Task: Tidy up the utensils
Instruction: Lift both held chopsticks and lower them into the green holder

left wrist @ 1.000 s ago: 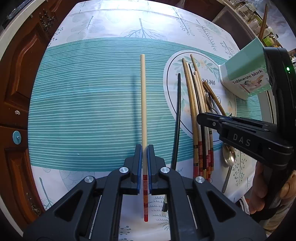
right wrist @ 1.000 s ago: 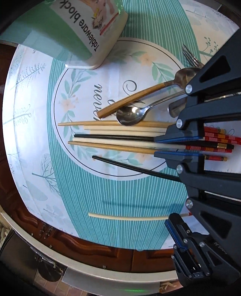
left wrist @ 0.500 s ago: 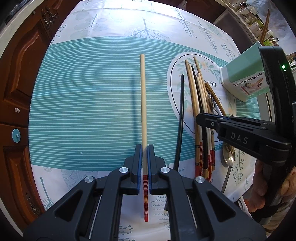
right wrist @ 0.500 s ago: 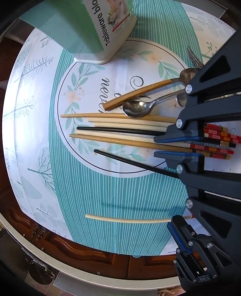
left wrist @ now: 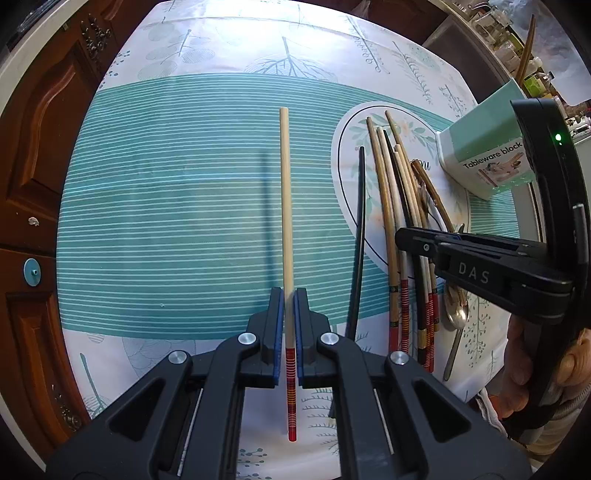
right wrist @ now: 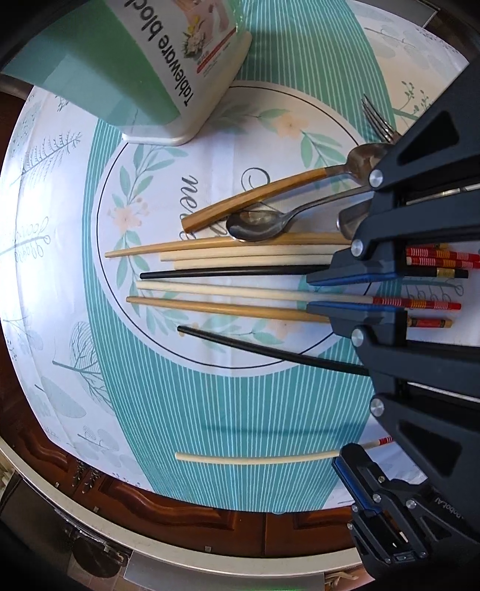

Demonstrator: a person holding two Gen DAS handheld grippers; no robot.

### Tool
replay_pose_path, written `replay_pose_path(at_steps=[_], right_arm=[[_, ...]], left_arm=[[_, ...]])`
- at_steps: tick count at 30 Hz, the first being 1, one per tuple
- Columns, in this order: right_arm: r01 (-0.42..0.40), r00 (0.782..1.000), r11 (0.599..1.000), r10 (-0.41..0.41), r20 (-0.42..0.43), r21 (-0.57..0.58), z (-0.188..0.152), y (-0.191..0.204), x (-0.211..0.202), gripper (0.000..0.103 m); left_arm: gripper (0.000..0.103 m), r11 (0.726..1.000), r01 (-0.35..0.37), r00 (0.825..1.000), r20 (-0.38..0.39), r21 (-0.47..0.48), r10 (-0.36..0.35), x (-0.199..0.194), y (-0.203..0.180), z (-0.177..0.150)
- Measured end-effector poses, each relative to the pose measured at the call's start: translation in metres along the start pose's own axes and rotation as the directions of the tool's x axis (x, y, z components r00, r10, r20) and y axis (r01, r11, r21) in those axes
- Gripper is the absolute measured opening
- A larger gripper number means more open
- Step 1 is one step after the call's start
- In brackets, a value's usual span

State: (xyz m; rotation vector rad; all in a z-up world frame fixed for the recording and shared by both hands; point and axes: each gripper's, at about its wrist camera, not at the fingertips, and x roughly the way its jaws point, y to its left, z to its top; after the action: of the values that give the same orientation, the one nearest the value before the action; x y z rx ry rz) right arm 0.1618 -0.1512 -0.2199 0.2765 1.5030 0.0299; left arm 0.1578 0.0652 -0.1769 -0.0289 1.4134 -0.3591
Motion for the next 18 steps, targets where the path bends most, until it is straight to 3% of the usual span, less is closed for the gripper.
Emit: replay_pose_path(at_steps=[7, 13, 18], right_arm=[[0.100, 0.995, 0.994, -0.101, -0.005, -0.045, 0.006, 0.019, 0.002, 0.008], [0.205, 0.978, 0.971, -0.208, -0.010, -0.124, 0.008, 0.041, 0.006, 0.008], [0.164, 0.986, 0.981, -0.168, -0.026, -0.106, 0.011, 0.037, 0.004, 0.005]], left_arm=[[0.003, 1.000, -0.012, 1.000, -0.008, 0.010, 0.012, 0.003, -0.003, 0.001], [0.003, 1.000, -0.028, 0.999, -0.026, 0.012, 0.028, 0.008, -0.004, 0.001], [0.003, 0.999, -0.035, 0.999, -0.032, 0.014, 0.036, 0.007, -0.008, -0.001]])
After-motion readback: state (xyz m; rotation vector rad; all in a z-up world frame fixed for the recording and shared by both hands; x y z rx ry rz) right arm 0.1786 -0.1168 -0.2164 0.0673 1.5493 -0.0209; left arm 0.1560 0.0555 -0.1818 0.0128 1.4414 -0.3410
